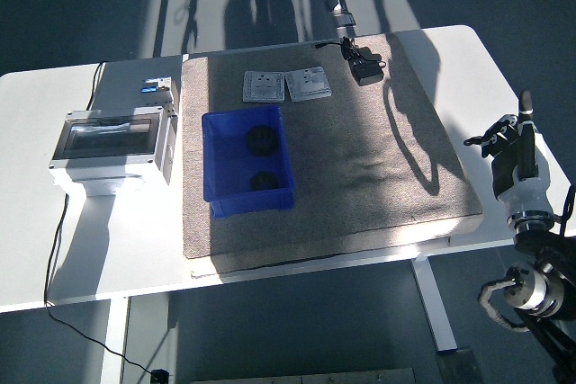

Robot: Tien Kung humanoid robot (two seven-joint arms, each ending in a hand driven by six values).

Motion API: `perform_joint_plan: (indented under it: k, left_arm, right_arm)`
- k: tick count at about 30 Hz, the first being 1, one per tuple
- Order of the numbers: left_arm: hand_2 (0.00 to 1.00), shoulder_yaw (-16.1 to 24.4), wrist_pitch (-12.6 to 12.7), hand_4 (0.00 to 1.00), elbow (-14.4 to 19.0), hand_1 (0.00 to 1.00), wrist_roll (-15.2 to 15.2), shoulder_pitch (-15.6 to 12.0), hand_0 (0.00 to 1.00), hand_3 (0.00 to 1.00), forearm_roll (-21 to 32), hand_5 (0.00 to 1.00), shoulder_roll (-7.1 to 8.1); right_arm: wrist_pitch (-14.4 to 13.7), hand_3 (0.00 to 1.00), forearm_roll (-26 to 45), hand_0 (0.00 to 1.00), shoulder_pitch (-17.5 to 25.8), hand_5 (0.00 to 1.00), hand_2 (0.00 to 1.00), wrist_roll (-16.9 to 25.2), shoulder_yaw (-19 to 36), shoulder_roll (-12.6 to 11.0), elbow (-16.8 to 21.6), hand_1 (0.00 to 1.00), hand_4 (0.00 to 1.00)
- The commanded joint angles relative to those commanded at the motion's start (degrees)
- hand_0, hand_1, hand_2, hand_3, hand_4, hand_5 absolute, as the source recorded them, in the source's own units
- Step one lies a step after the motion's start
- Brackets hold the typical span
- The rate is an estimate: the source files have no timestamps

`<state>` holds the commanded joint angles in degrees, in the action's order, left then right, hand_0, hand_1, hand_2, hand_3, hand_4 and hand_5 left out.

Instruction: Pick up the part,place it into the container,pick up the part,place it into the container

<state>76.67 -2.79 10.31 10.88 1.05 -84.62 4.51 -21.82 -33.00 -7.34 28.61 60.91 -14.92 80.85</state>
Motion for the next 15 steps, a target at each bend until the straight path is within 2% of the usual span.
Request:
perform_joint_plan:
  k: [5, 6, 8, 11, 12, 15]
  left_arm:
    - [0.645, 1.1, 0.8, 0.870, 0.0, 0.688, 0.4, -0.1, 0.696, 0.330, 0.2, 0.998, 0.80]
    - [0.644, 1.7, 1.2, 0.880, 0.0, 0.689, 0.5, 0.0, 0.697, 0.292, -0.4, 0.998, 0.70]
    - [0.644, 2.1, 2.0, 0.880, 0.0, 0.689, 0.7, 0.3, 0.697, 0.292, -0.9, 0.998, 0.22]
    - [0.644, 0.0, 2.7, 0.880, 0.0, 0.689, 0.6, 0.5, 0.697, 0.292, 1.2, 0.998, -0.10]
    - [0.640, -0.5, 3.0, 0.886, 0.0, 0.688, 0.6, 0.5, 0.694, 0.303, 1.8, 0.998, -0.24]
    - [0.640, -0.9, 3.2, 0.886, 0.0, 0.688, 0.8, 0.5, 0.694, 0.303, 2.1, 0.998, -0.54]
  right_arm:
    - [-0.4, 0.167, -1.4, 0.281, -0.8, 0.759, 0.145, -1.2, -4.2, 0.6, -0.6, 0.064, 0.815]
    - [-0.3, 0.143, -1.3, 0.273, -1.0, 0.733, 0.140, -1.3, -5.1, 0.5, -0.7, 0.055, 0.777]
    - [0.0, 0.143, -1.0, 0.273, -1.2, 0.733, 0.140, -1.4, -7.1, 0.0, -1.1, 0.055, 0.777]
    - [0.3, 0.143, -0.1, 0.273, -0.6, 0.733, 0.140, -1.3, -7.9, -0.1, -1.8, 0.055, 0.777]
    - [0.3, 0.145, 0.2, 0.273, -0.5, 0.699, 0.140, -1.2, -8.0, -0.1, -2.1, 0.061, 0.745]
    - [0.1, 0.145, 0.1, 0.273, -0.6, 0.699, 0.140, -1.1, -7.8, 0.0, -2.3, 0.061, 0.745]
